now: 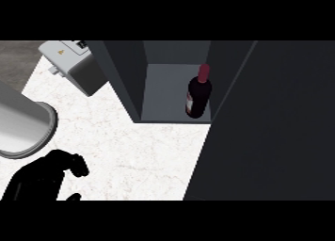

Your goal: Pick up the wine, place it into the cabinet and close the cabinet

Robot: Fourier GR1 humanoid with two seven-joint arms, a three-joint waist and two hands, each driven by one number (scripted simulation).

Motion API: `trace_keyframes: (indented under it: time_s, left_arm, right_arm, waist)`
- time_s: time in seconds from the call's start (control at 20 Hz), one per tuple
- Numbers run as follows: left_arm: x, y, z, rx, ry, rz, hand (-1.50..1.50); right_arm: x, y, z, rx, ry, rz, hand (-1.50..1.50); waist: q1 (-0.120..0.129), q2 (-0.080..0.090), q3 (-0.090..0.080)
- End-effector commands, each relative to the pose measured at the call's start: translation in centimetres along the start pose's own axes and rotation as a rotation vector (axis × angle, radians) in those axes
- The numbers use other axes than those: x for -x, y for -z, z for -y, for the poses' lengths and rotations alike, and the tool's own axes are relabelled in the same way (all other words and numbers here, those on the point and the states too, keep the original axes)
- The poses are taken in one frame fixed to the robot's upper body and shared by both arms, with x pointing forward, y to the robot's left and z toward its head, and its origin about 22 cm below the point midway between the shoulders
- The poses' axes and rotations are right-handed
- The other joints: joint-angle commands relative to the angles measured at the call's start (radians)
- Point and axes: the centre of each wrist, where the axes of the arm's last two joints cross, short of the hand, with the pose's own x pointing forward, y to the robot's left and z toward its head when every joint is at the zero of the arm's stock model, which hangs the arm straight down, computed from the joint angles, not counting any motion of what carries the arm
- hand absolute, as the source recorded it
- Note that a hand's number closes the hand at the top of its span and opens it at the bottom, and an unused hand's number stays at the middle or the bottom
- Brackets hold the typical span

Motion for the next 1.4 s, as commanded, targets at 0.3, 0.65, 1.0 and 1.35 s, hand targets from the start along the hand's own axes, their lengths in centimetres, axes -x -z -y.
trace_keyframes:
  time_s: [0.3,0.65,1.0,1.35]
  left_arm:
    - [-3.9,-2.9,-5.1,-0.093,-0.01,0.05,-1.5]
    - [-5.4,-5.6,-9.8,-0.132,0.012,0.039,-1.5]
    - [-6.8,-6.5,-11.6,-0.104,0.041,0.029,-1.5]
    - [-8.4,-6.8,-12.9,-0.072,0.011,0.048,-1.5]
  right_arm:
    - [-2.2,2.9,-6.8,-0.197,-0.001,-0.032,1.5]
    - [-1.3,5.3,-10.3,-0.149,-0.001,0.007,1.5]
    - [-2.1,8.1,-8.7,0.054,-0.002,0.116,1.5]
    - [-2.7,11.4,-7.7,0.13,-0.028,0.113,1.5]
  waist:
    - [0.017,-0.007,-0.003]
    - [0.024,-0.008,-0.004]
    - [0.051,-0.004,-0.006]
    - [0.063,0.001,-0.004]
